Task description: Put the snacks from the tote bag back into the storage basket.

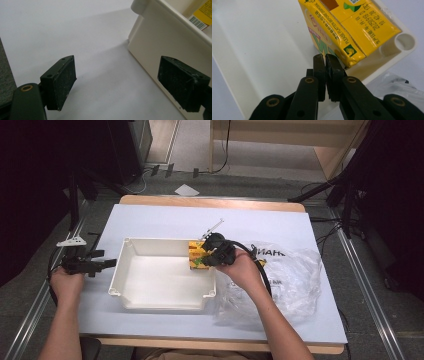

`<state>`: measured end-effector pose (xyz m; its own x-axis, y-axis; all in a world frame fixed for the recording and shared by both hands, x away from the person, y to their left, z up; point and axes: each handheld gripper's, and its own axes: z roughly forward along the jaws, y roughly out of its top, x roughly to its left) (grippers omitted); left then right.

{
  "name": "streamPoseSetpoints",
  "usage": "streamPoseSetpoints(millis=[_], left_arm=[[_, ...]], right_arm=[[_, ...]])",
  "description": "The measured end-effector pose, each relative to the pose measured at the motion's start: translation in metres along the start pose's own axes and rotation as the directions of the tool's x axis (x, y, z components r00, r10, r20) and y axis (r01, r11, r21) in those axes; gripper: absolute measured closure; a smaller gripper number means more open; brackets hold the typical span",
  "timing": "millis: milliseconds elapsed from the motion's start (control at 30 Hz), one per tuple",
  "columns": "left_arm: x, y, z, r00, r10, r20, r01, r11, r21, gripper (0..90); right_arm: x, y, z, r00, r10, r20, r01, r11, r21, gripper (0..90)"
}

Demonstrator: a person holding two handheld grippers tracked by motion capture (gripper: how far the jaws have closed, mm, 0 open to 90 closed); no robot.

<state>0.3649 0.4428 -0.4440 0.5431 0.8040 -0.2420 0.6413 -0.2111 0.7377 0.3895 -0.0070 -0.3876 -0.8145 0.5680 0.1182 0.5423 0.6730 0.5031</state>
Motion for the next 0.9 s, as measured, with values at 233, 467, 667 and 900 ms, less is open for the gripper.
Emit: streamPoseSetpoints(millis=[233, 467, 667, 900], left_arm=[[0.001, 0.0, 0.0, 1.0, -0.001, 0.001, 0.001, 1.0, -0.002, 16.1], [0.0, 0.001, 0.001, 1.0, -0.003, 0.002, 0.003, 1.0, -0.001, 16.1], [0.0, 0.0, 0.0, 1.0, -0.003, 0.001, 0.003, 1.0, 0.002, 16.1], [0.0, 0.0, 0.001, 1.0, -0.004, -0.001, 0.004, 1.0, 0.004, 16.1]], right_arm=[[-0.002, -0.001, -0.01, 0.9991, 0.005, -0.043, -0.006, 1.0, -0.026, 81.9], [-0.003, 0.0, -0.023, 0.9955, -0.008, -0.094, 0.004, 0.999, -0.04, 63.4], [-0.004, 0.001, -0.034, 0.9916, -0.011, -0.129, 0.006, 0.999, -0.039, 53.4], [-0.009, -0.002, -0.046, 0.9917, 0.006, -0.128, -0.013, 0.999, -0.05, 49.5]])
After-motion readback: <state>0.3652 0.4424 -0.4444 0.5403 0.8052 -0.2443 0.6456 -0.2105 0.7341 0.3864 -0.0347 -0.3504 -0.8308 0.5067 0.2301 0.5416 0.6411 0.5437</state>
